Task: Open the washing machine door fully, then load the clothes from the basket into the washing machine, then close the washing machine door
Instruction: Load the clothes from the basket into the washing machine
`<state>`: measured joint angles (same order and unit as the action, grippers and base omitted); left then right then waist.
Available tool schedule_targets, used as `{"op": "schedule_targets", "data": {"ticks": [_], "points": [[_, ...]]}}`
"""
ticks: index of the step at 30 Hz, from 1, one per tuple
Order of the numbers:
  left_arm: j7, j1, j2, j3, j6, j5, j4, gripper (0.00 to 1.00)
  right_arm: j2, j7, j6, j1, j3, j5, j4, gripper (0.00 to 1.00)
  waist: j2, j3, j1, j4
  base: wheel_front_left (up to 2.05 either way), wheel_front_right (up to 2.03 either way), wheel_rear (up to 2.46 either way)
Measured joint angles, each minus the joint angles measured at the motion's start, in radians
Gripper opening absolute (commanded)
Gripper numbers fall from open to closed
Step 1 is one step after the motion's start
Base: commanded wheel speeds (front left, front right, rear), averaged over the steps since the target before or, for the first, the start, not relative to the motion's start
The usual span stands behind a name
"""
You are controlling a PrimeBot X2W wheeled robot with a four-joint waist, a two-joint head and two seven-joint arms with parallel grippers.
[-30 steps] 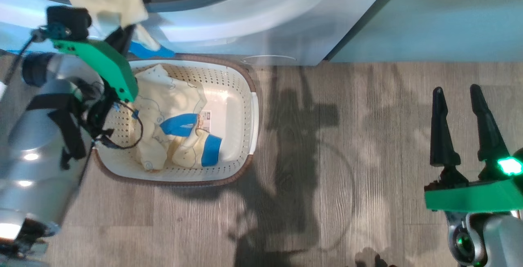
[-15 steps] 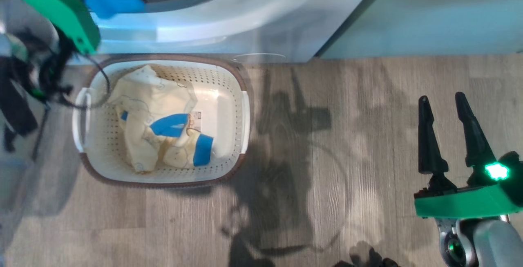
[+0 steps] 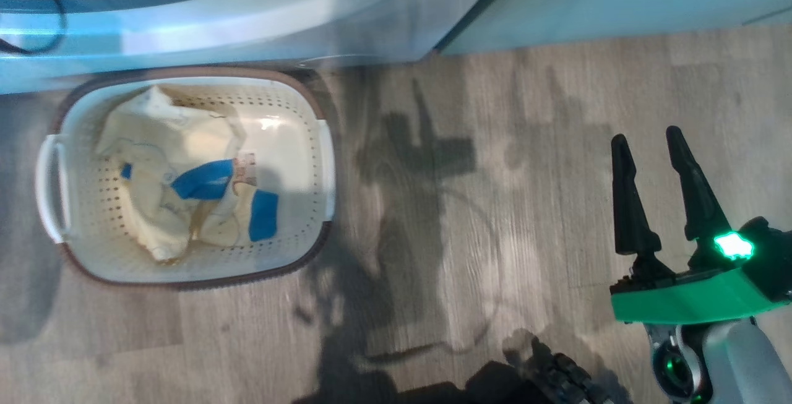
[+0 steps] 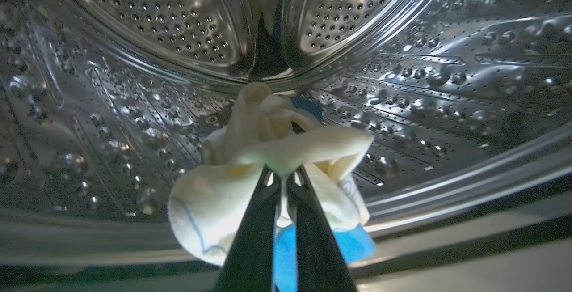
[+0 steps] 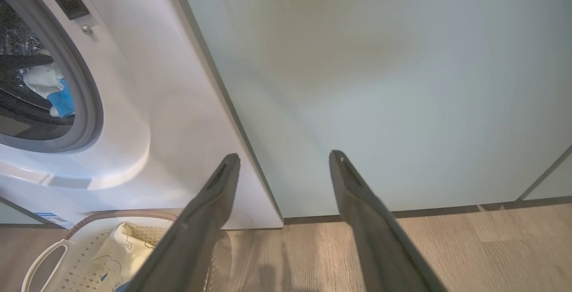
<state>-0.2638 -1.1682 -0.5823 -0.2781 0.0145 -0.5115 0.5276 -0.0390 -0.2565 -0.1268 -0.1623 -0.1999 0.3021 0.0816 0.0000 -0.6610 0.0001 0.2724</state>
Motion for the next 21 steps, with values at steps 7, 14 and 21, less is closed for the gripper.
{"op": "schedule_targets", "data": {"ticks": [7,14,21], "points": [[0.106,-0.121,-0.015,-0.017,-0.008,0.075,0.084,0.0,0.0,0.0,0.0,-0.015,-0.017,0.009,0.0,1.0,0.0,-0.036,0.0,0.046,0.0,0.0,0.0],[0.284,-0.195,-0.017,-0.033,-0.017,0.138,0.141,0.0,0.0,0.0,0.0,-0.019,-0.027,0.025,0.0,1.0,0.0,-0.059,0.0,0.071,0.0,0.0,0.0],[0.283,-0.199,-0.013,-0.057,0.017,0.142,0.282,0.0,0.0,0.0,0.0,-0.03,-0.029,0.032,0.001,1.0,0.0,-0.07,0.0,0.079,0.0,0.0,0.0]]}}
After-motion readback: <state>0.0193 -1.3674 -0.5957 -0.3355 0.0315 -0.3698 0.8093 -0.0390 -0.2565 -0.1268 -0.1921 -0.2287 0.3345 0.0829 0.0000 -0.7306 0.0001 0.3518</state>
